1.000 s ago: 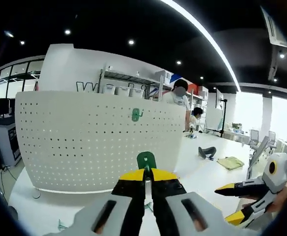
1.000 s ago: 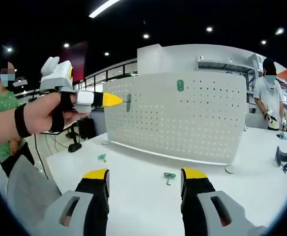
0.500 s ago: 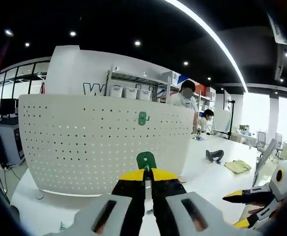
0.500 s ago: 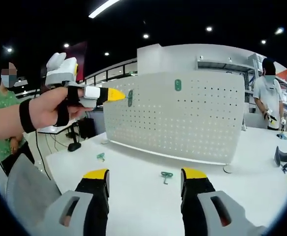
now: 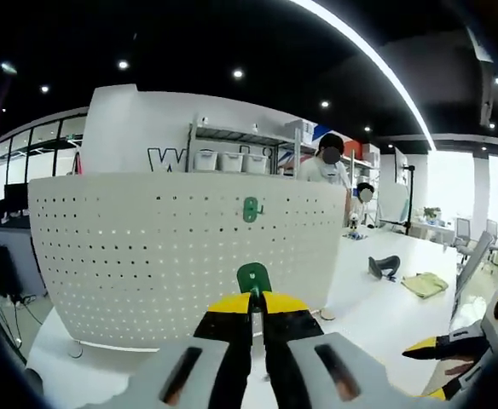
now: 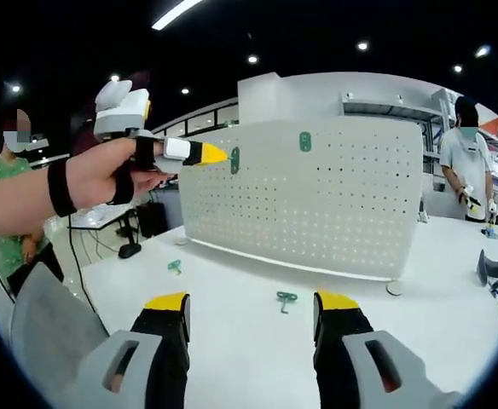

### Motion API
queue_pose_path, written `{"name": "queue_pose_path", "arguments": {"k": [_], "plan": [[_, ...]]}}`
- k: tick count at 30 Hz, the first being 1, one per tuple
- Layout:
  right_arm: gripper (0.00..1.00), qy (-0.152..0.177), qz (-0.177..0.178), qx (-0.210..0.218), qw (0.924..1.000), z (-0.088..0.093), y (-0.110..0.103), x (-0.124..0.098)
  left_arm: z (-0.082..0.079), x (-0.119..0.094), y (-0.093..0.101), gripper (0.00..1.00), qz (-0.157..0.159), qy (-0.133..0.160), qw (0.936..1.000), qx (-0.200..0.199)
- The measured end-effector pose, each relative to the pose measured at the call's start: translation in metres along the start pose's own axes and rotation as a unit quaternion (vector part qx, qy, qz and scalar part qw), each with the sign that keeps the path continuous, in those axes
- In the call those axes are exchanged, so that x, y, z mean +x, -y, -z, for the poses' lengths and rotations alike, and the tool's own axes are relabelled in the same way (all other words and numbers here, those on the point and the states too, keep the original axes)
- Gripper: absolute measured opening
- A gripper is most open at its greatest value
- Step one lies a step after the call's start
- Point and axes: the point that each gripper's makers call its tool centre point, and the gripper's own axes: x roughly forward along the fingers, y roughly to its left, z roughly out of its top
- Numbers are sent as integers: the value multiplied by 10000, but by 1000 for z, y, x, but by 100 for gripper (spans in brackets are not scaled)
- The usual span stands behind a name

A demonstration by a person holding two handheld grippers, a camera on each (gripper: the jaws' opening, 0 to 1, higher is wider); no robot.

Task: Insert the hook assembly into the mounting plate slot until the hook locks in place.

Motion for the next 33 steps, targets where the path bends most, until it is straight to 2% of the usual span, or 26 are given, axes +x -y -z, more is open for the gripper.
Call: {"name": "queue_pose_path", "arguments": {"k": [5,22,33], "plan": [[59,-15,-14,4,10000,1,1,-1,-4,3,1,3,-42,0,9999,154],[58,-42,-58,-4,10000,4,-3,-2,-14,12,-7,2,-130,119,9995,271],[58,-63,13,67,10000,8,2,-5,-20,27,-16,2,-280,148,9989,353]]}}
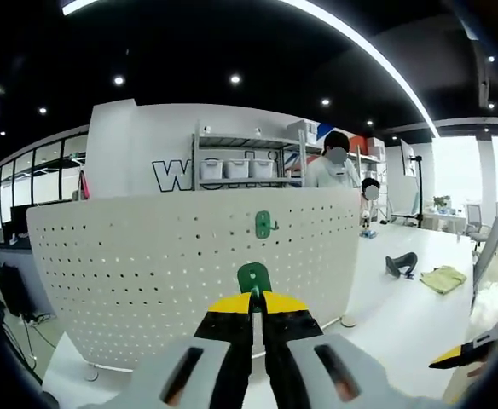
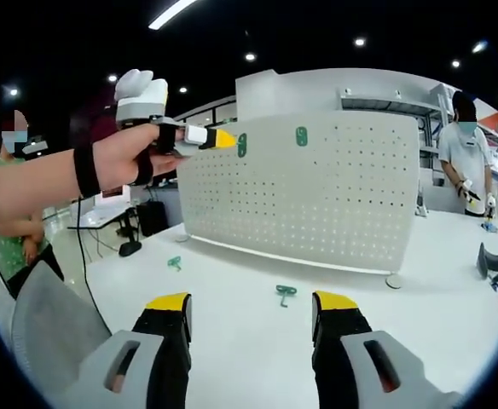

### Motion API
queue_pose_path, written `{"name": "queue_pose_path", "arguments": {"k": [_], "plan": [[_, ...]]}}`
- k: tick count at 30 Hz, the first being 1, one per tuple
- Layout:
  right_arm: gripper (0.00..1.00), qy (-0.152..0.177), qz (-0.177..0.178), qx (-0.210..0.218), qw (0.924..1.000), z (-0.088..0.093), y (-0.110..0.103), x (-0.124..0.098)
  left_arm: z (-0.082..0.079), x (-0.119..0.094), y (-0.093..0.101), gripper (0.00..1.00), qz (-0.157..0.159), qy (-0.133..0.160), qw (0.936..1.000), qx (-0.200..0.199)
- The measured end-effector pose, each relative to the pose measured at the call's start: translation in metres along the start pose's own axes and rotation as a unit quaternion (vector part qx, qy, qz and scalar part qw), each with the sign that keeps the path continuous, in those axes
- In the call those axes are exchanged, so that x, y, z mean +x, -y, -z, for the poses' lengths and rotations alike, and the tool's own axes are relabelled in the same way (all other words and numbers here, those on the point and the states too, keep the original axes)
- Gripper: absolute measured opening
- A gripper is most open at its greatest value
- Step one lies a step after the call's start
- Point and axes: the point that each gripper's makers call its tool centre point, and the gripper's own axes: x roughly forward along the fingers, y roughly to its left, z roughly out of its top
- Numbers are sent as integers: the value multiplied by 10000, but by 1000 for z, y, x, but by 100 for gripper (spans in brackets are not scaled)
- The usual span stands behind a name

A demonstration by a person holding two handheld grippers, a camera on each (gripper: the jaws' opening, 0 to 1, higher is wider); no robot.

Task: Insert the hook assembly into the mounting plate slot until the hook locks in place.

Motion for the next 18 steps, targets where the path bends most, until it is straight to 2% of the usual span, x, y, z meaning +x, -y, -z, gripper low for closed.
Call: {"name": "queue_pose_path", "arguments": {"k": [18], "plan": [[57,-45,35,49,10000,4,6,0,-2,24,2,2,-45,-14,9999,139]]}}
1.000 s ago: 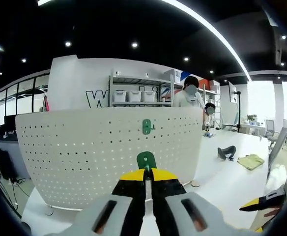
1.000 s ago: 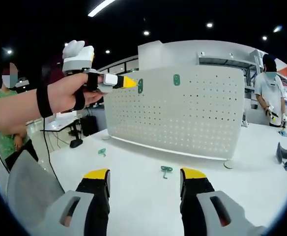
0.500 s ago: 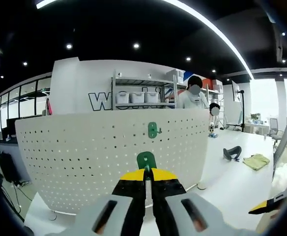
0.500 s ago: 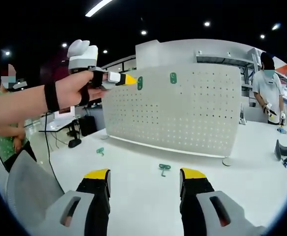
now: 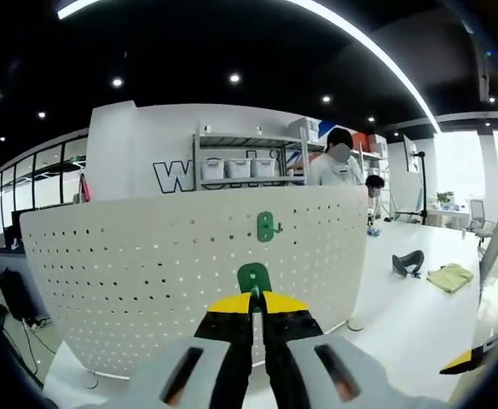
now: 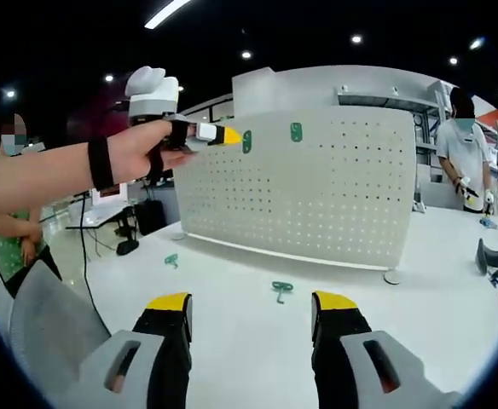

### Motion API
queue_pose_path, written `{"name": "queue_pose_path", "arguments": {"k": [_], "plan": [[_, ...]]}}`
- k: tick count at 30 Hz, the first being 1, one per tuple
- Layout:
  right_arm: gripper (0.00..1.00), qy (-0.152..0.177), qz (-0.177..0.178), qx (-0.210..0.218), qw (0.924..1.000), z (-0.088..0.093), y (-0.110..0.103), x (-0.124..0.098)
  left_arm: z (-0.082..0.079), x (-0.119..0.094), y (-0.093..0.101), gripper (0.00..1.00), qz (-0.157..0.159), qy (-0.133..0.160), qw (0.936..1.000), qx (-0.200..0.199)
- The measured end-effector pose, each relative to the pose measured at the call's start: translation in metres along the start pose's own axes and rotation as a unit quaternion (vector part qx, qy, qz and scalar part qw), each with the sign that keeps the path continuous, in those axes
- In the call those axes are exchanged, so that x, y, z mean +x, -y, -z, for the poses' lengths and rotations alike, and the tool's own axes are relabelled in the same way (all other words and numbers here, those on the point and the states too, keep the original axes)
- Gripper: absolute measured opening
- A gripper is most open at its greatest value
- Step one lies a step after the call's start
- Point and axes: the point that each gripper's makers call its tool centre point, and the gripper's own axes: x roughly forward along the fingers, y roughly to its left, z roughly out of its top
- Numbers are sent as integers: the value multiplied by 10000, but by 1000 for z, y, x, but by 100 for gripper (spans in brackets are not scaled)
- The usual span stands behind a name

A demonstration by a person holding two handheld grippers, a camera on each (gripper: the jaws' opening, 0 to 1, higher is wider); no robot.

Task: Insert the hook assembly into the mounting plate slot until the hook locks in place.

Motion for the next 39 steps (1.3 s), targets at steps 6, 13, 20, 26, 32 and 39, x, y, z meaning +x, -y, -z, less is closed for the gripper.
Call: {"name": "queue_pose_path", "arguments": {"k": [6,13,20,26,32,39], "plan": [[57,-22,15,24,10000,2,2,0,-4,7,-1,2,-6,19,10000,24],[57,-80,-13,18,10000,5,2,-1,-9,15,-4,2,-76,56,9999,89],[57,-83,-26,33,10000,6,3,-1,-14,22,-5,2,-121,80,9999,78],[57,-96,-1,45,9999,6,6,-2,-24,30,-7,2,-175,165,9996,150],[56,-131,48,32,9999,8,12,-4,-28,39,-9,2,-231,205,9994,181],[56,-157,69,21,9999,9,15,-4,-25,49,-10,2,-292,140,9993,159]]}}
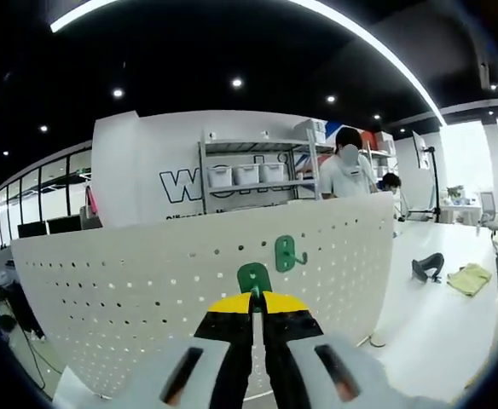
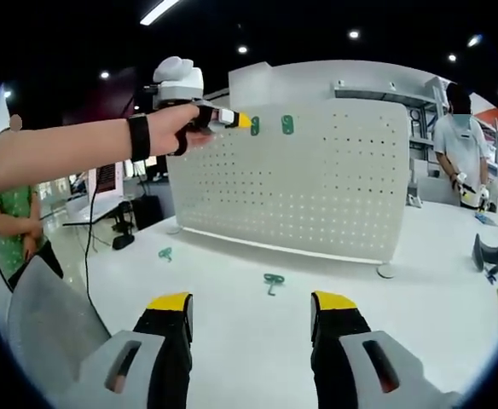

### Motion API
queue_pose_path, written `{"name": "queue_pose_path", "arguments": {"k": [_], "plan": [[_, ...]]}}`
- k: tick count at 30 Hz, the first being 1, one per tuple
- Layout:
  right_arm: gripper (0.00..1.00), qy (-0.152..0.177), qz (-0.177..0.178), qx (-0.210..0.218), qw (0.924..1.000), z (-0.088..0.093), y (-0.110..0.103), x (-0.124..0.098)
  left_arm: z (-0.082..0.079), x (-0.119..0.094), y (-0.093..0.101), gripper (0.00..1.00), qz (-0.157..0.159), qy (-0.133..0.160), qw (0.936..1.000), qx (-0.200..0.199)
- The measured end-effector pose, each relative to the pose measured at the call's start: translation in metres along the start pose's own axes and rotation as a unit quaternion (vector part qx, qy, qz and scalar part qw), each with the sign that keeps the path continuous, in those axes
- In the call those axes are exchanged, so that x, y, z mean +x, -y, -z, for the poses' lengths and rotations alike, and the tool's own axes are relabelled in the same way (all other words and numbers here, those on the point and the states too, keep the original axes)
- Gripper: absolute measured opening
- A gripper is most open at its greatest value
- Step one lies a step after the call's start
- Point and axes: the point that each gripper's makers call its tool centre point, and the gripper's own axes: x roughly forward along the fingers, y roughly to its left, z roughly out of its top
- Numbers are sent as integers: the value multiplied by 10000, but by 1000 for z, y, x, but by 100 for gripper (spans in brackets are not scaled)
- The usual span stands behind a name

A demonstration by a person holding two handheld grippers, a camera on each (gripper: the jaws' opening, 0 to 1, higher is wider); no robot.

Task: Insert the hook assembly into the mounting plate slot until the hook locks in place.

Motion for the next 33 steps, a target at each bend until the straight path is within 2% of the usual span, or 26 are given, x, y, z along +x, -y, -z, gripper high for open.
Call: {"name": "queue_pose_path", "arguments": {"k": [17,33], "plan": [[56,-2,25,42,10000,2,4,-2,-18,22,-4,2,-153,114,9998,97],[55,-89,65,93,9999,6,9,-3,-14,39,-8,2,-238,-3,9996,117]]}}
